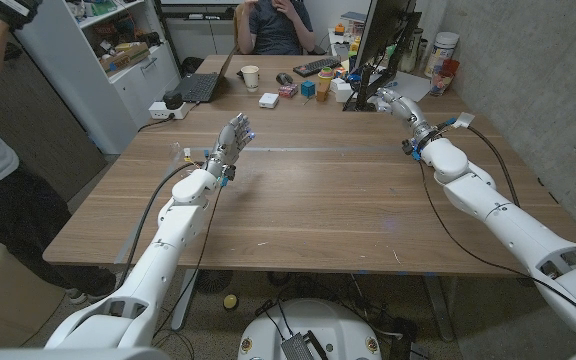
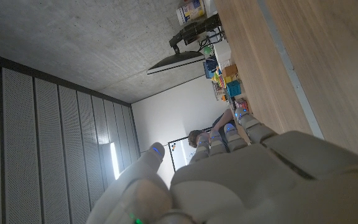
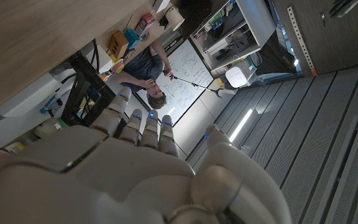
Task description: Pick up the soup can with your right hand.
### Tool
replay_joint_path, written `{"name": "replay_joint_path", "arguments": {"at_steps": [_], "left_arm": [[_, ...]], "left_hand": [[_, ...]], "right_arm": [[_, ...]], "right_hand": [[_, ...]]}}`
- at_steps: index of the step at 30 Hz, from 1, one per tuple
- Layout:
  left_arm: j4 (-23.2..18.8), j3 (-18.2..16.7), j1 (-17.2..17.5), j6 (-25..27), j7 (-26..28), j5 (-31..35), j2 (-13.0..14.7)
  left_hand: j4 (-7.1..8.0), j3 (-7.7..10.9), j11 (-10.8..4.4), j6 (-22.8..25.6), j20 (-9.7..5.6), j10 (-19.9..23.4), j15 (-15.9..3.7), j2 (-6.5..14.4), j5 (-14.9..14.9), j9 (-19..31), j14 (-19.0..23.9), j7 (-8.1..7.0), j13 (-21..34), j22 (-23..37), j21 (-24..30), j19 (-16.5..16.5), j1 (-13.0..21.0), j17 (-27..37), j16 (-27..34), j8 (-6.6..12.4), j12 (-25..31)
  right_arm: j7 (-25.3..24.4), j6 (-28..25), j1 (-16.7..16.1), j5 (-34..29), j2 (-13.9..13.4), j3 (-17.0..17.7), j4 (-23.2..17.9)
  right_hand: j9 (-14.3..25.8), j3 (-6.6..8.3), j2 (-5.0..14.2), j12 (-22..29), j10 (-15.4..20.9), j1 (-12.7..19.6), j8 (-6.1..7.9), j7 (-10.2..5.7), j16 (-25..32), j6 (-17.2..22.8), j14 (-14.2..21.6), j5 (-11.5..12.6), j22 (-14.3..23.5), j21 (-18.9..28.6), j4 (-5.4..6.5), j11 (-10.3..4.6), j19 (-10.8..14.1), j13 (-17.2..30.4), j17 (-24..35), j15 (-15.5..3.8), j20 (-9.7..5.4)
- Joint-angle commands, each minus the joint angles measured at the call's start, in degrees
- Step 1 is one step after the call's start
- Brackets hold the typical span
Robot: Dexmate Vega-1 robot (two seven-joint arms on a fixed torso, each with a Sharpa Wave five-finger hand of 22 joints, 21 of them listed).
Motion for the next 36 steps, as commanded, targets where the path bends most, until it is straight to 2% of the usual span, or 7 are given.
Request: {"name": "replay_joint_path", "arguments": {"at_steps": [1, 10, 20, 31, 36], "left_arm": [[0.0, -1.3, -0.4, 0.2, -0.9, 1.4, -1.2], [-0.2, -1.6, -0.3, 0.1, -1.1, 1.9, -1.7], [-0.3, -1.6, -0.3, 0.0, -1.2, 2.2, -2.0], [-1.2, -1.6, 0.1, 0.3, -0.9, 2.7, -2.2], [-1.1, -1.5, 0.0, 0.2, -1.0, 2.7, -2.4]], "left_hand": [[0.12, -0.17, 0.14, -0.3, 0.00, -0.3, 0.01, 4.0, 0.1, 0.1, -0.2, -0.09, 0.1, 0.2, 0.1, 0.4, -0.1, 0.1, 0.2, 0.21, 0.4], [0.11, -0.28, 0.12, -0.3, 0.03, -0.3, -0.01, 3.9, 0.1, 0.1, -0.2, -0.06, 0.1, 0.2, 0.1, 0.5, -0.1, 0.1, 0.2, 0.21, 0.4], [0.11, -0.40, 0.11, -0.2, 0.08, -0.2, -0.01, 4.0, 0.2, 0.1, -0.1, -0.09, 0.1, 0.2, 0.1, 0.5, -0.1, 0.1, 0.2, 0.21, 0.4], [0.11, -0.50, 0.13, -0.1, 0.08, -0.1, 0.02, 4.0, 0.2, 0.1, -0.1, -0.06, 0.1, 0.2, 0.1, 0.5, -0.1, 0.1, 0.2, 0.21, 0.4], [0.12, -0.54, 0.07, -0.1, 0.14, -0.2, 0.07, 4.0, 0.2, 0.1, -0.1, -0.04, 0.1, 0.2, 0.0, 0.5, -0.1, 0.1, 0.2, 0.19, 0.4]], "right_arm": [[-5.7, -6.9, -0.7, -9.0, -5.1, 1.6, -7.5], [-9.2, -11.2, -0.4, -15.4, -7.9, 2.8, -11.0], [-12.3, -15.6, 0.4, -21.7, -9.6, 3.3, -12.1], [-15.4, -26.4, 0.0, -31.2, -12.0, 3.0, -17.4], [-15.1, -31.8, 0.6, -36.7, -13.3, 2.0, -19.8]], "right_hand": [[0.2, 0.33, -0.05, 0.3, 0.3, 0.8, 0.59, -0.15, 0.1, 0.6, 0.2, 0.2, 0.3, 0.1, -0.50, -0.51, 0.4, 0.2, 0.2, 0.29, 0.34], [0.3, 0.64, 0.21, 0.4, 0.6, 1.6, 0.70, -0.78, 0.1, 1.2, 0.4, 0.1, 0.3, 0.0, -1.21, -0.84, 0.5, 0.2, 0.2, -0.04, 0.13], [0.3, 0.81, -0.02, 0.6, 1.3, 2.6, 0.78, -1.21, 0.2, 1.9, 1.0, -0.1, 0.3, 0.0, -2.27, -1.25, 0.7, 0.2, 0.1, -0.67, -0.10], [0.3, 0.90, -0.42, 0.6, 1.6, 3.6, 0.69, -1.48, 0.2, 2.2, 1.4, -0.1, 0.3, 0.0, -3.31, -1.58, 0.8, 0.2, 0.1, -1.43, -0.45], [0.3, 0.95, -0.57, 0.6, 1.8, 4.1, 0.76, -1.64, 0.2, 2.6, 1.6, -0.1, 0.3, 0.0, -3.83, -1.70, 1.0, 0.2, 0.1, -1.82, -0.85]]}}
